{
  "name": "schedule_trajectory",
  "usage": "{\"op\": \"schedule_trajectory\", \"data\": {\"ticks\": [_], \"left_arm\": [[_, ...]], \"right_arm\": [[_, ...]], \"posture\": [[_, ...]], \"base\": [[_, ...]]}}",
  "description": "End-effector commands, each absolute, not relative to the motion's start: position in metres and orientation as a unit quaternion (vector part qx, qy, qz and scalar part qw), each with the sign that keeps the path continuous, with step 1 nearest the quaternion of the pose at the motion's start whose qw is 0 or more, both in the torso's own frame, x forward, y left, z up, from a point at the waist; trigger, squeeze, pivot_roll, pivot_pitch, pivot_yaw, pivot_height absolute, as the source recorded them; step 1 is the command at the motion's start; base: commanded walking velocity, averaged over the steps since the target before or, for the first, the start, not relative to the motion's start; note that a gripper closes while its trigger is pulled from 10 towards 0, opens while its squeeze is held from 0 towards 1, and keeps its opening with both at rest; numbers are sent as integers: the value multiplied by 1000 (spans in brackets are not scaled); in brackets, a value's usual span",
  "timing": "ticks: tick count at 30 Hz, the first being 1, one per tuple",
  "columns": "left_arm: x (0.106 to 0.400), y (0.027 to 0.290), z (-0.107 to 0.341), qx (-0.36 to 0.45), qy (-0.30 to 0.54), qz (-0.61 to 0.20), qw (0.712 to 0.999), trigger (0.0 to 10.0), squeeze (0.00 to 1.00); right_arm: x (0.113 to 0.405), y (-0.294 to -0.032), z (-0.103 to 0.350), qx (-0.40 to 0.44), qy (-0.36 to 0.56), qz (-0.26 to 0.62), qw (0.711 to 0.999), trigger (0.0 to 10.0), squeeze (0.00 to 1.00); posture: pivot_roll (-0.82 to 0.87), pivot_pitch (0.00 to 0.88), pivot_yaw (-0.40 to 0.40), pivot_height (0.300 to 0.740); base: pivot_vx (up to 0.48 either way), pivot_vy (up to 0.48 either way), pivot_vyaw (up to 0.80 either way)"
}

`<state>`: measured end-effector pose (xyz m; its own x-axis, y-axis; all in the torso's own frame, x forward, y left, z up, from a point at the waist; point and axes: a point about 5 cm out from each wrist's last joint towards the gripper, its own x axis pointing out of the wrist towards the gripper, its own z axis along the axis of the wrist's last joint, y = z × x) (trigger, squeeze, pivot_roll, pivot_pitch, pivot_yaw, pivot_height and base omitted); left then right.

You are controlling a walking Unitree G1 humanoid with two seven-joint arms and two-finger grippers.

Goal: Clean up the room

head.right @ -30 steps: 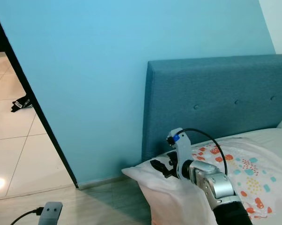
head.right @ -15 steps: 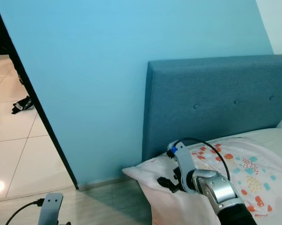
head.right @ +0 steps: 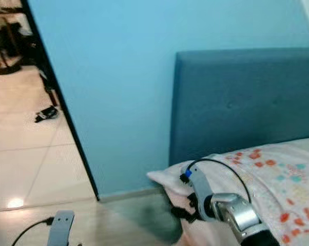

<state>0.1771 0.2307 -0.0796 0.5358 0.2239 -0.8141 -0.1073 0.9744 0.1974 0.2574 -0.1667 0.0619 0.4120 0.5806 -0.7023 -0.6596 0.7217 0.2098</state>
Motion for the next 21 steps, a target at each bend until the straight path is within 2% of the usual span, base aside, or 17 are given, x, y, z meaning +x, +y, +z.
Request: {"op": "schedule_trajectory", "data": {"ticks": [1, 13, 19, 21], "left_arm": [[181, 227, -79, 68, 471, 85, 875, 10000, 0], [180, 221, -80, 74, 472, 59, 877, 10000, 0], [181, 216, -81, 75, 470, 48, 878, 10000, 0], [181, 216, -81, 75, 470, 47, 878, 10000, 0]], "right_arm": [[250, -166, 57, -47, 410, 382, 827, 10000, 0], [255, -185, 57, -80, 410, 342, 842, 10000, 0], [241, -196, 46, -152, 462, 358, 797, 10000, 0], [242, -200, 45, -166, 468, 349, 795, 10000, 0]], "posture": [[11, 0, -36, 580], [-2, 3, -36, 575], [-2, 9, -38, 575], [-1, 9, -40, 575]], "base": [[0, 0, 0], [0, 0, 0], [0, 0, 0], [0, 0, 0]]}}
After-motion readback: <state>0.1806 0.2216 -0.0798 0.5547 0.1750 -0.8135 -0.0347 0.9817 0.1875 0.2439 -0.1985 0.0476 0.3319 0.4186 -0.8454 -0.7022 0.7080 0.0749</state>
